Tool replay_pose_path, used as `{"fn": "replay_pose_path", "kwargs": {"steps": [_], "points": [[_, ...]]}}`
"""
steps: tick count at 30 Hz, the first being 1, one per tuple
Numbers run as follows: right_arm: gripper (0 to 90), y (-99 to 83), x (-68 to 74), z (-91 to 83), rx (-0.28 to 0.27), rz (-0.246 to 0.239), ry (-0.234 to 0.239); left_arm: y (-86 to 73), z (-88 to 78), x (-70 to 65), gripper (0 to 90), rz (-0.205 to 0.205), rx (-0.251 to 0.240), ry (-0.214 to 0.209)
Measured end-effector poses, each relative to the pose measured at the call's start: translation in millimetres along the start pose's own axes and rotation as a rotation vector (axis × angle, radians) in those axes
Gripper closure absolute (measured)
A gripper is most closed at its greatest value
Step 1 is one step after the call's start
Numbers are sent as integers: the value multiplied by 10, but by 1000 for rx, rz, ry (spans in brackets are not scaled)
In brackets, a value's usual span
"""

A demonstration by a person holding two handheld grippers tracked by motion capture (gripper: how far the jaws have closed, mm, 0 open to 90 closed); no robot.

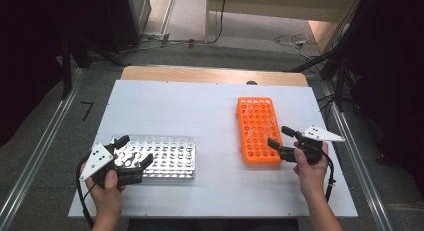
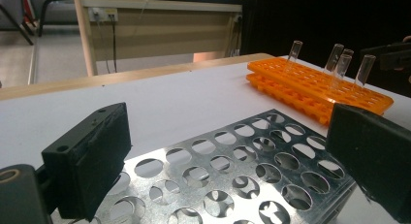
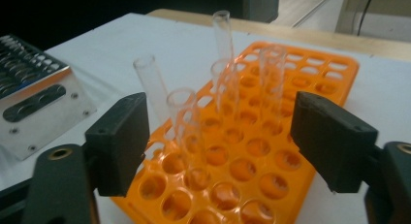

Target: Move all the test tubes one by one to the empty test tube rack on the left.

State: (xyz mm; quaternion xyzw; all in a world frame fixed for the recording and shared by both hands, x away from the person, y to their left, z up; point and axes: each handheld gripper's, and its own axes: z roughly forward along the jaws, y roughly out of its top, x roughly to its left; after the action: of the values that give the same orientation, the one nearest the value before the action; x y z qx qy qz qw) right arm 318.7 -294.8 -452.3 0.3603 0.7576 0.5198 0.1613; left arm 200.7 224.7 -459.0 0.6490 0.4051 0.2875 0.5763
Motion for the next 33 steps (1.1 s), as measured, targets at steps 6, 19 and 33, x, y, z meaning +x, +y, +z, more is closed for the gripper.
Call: {"fn": "replay_pose_path", "kwargs": {"steps": [6,19,33], "points": [[411,-118,2,106,59,54,29,0,8,-18,24,0,3,-5],[615,-224,128,257,108,-34,13,-1,3,-40,24,5,5,-5],[723,-297,169,258,62,-79,-41,8,14,-64,24,11,4,-14]]}}
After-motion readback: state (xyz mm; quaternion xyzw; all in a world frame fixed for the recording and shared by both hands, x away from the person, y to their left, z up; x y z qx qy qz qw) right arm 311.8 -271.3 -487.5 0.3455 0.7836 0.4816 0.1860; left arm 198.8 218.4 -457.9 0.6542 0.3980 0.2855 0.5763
